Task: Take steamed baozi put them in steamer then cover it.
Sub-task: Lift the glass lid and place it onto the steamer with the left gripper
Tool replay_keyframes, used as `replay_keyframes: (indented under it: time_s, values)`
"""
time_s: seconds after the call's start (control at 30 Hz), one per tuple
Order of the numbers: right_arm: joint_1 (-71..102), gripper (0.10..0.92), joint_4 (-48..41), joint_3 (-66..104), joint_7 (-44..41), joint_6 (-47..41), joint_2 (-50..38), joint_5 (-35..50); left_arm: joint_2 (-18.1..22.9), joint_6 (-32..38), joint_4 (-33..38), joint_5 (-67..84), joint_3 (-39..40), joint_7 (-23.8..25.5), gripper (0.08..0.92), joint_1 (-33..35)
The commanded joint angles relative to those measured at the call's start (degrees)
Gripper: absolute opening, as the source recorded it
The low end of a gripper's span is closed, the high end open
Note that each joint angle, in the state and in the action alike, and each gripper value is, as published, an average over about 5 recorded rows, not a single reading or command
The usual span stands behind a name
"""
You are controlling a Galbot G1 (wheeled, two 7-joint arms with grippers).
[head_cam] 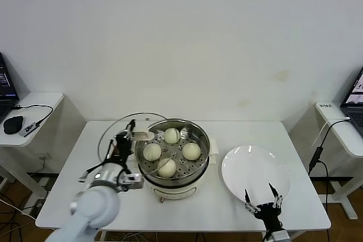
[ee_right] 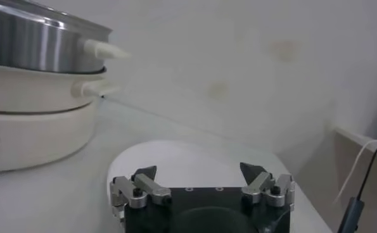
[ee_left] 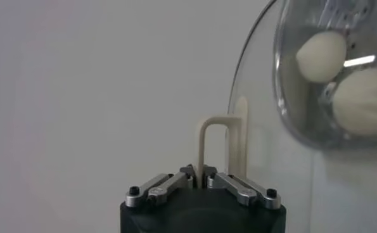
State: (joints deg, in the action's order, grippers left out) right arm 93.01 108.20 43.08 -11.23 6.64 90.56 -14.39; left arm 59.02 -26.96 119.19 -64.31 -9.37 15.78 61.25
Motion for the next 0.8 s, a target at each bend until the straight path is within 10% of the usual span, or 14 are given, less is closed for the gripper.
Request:
replay_keyframes:
  time_s: [0.03,0.8]
  values:
    - [0.06,0.823,-0.06,0.13,0.14,0.09,0.23,-1.59,11.19,-2.73,-6.1,-10.57,10.6,4.74,0.149,-7.68]
    - [-0.22,0.823,-1.84,0.81,-0.08,0.81,0.06,-1.47,18.74,-1.62,-11.69,-14.85,11.28,4.29,0.149,-6.18]
